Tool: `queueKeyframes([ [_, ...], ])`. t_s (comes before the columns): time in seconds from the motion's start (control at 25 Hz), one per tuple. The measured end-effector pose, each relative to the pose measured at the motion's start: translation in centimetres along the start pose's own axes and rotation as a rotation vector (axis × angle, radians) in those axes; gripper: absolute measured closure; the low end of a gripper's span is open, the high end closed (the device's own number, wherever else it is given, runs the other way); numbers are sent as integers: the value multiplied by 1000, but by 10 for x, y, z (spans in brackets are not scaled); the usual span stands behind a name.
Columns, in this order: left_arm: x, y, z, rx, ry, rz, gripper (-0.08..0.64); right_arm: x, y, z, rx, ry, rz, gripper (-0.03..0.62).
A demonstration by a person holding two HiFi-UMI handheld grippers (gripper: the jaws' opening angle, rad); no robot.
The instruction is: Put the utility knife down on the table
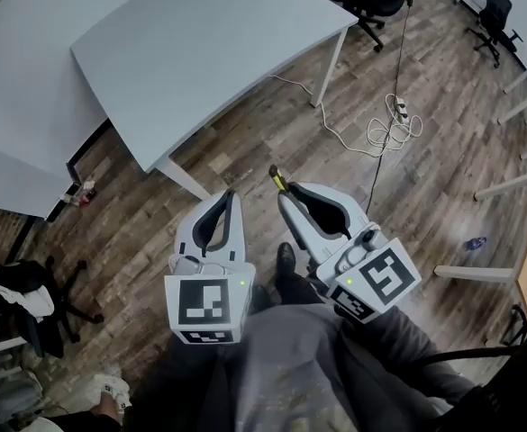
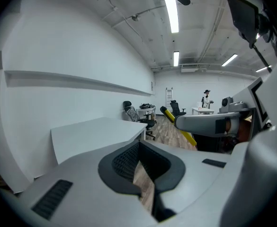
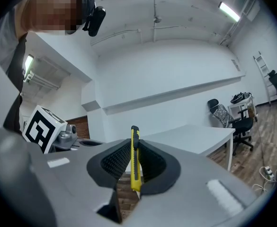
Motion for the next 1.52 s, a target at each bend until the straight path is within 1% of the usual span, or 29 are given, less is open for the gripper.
queueKeyframes([
  [0.12,16,-3,29,20,-26,21,557,7,26,14,20,12,10,541],
  [0.24,29,1,51,36,-35,31,558,16,51,21,34,27,11,541],
  [0.44,37,7,78,64,-38,21,557,19,84,26,51,34,13,541],
  [0.76,46,-17,122,79,-49,-6,558,26,120,65,61,13,20,541],
  [0.88,49,-32,143,81,-54,-15,557,28,135,87,61,3,21,541],
  [1.08,64,-70,193,82,-48,-31,558,35,168,138,61,-15,22,541],
  [1.28,78,-106,256,66,-62,-36,558,42,211,197,60,-34,32,541],
  [1.52,92,-155,324,46,-66,-47,557,47,253,269,56,-54,42,541],
])
Point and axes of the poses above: the fingertips, and each gripper's own axes: z forward along the fingers, y to its right, x out of its top, the point moved 8 cm from there along -z, backward along the fingers, and after that the axes turned 4 degrees about -y, right-handed, at the moved point
